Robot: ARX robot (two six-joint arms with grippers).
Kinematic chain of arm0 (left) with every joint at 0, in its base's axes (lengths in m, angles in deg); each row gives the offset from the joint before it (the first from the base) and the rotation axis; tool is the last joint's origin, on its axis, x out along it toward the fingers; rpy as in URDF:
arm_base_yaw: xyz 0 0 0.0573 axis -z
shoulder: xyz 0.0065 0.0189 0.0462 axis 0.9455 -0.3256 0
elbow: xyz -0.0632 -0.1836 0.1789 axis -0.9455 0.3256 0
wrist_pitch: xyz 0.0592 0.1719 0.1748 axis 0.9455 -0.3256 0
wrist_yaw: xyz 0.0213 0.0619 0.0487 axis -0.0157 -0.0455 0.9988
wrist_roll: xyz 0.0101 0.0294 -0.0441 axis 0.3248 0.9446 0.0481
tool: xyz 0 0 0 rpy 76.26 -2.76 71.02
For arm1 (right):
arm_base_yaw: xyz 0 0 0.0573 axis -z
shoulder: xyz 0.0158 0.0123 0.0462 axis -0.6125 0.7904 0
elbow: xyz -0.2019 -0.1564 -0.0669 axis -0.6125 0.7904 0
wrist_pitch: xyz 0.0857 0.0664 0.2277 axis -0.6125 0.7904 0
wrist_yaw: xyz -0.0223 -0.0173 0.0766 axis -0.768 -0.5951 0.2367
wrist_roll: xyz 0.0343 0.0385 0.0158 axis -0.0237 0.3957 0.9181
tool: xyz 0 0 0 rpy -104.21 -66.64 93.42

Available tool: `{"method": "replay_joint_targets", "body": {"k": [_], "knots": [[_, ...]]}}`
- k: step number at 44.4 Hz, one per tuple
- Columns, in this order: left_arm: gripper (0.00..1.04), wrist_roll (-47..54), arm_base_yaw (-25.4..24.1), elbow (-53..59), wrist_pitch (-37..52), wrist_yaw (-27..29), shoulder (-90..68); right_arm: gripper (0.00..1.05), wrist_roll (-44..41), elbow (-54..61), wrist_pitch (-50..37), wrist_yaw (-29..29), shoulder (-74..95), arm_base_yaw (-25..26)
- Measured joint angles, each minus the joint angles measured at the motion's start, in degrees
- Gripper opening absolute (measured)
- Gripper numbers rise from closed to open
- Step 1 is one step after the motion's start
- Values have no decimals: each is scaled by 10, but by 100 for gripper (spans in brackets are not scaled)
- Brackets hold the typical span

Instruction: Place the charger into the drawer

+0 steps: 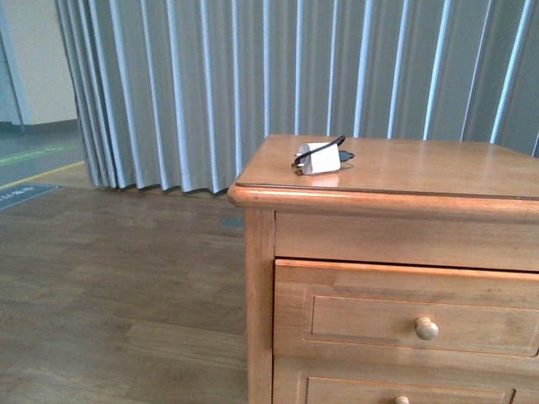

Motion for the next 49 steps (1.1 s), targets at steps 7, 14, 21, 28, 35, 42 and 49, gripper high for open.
{"method": "replay_joint_targets", "body": {"k": [7,14,21,28,35,42,49], "knots": [[99,0,0,0,0,0,0,96,0,0,0,0,0,0],[99,0,0,0,0,0,0,96,0,0,0,0,0,0],[99,0,0,0,0,0,0,96,0,0,0,0,0,0],[99,0,0,0,0,0,0,96,0,0,0,0,0,0],[99,0,0,0,0,0,0,96,0,0,0,0,0,0],[99,0,0,0,0,-1,0,96,-86,-2,-59,221,106,28],[99,0,0,0,0,-1,0,96,-115,-16,-161,148,245,-48]]}}
